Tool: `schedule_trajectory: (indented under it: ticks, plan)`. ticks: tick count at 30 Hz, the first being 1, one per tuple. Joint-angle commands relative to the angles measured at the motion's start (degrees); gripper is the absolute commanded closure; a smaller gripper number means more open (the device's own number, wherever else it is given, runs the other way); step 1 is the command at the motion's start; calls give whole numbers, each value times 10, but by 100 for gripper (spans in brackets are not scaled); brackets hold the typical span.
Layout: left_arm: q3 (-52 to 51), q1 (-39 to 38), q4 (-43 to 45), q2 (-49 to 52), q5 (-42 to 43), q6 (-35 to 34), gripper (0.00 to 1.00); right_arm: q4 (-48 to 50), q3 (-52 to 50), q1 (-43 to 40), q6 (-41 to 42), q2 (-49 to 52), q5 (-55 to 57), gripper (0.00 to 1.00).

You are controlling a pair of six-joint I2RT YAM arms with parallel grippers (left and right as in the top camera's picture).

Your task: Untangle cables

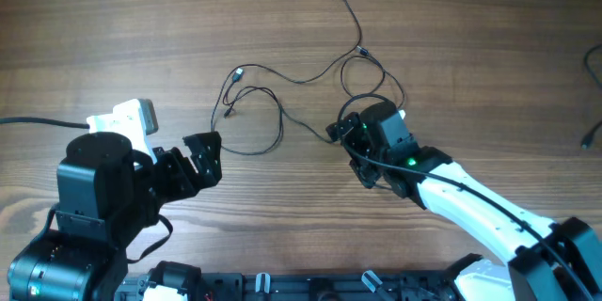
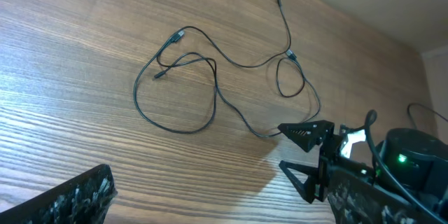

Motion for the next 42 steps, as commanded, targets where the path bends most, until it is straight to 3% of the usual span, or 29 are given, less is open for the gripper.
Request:
schedule_trajectory:
  ticks: [1, 10, 13, 17, 19, 24, 29, 34, 38, 42]
  plan:
    - [0, -2, 0, 1, -7, 9, 0, 37, -3, 2, 13, 42, 12, 0]
    - [0, -2, 0, 1, -7, 9, 0, 141, -3, 2, 13, 122, 15, 0]
    - [0, -2, 0, 1, -7, 9, 0, 181, -3, 2, 14, 145, 62, 13]
    - [0, -2, 0, 1, -7, 9, 0, 186, -3, 2, 14, 177, 113, 52]
    - [0, -2, 0, 1, -7, 9, 0, 189, -3, 2, 8, 183, 115, 96]
    - [0, -2, 0, 1, -7, 9, 0, 190, -3, -25, -137, 102, 79, 96]
    - [0, -2, 0, 1, -7, 9, 0, 129, -3, -64, -298, -106, -8, 96]
    - [0, -2, 0, 1, -7, 9, 0, -3, -3, -82, -348, -317, 21, 96]
    - [0, -2, 0, 1, -7, 9, 0, -73, -3, -83, -401, -412, 21, 96]
    - [0, -2, 0, 1, -7, 9, 0, -119, -3, -83, -508, -475, 52, 96]
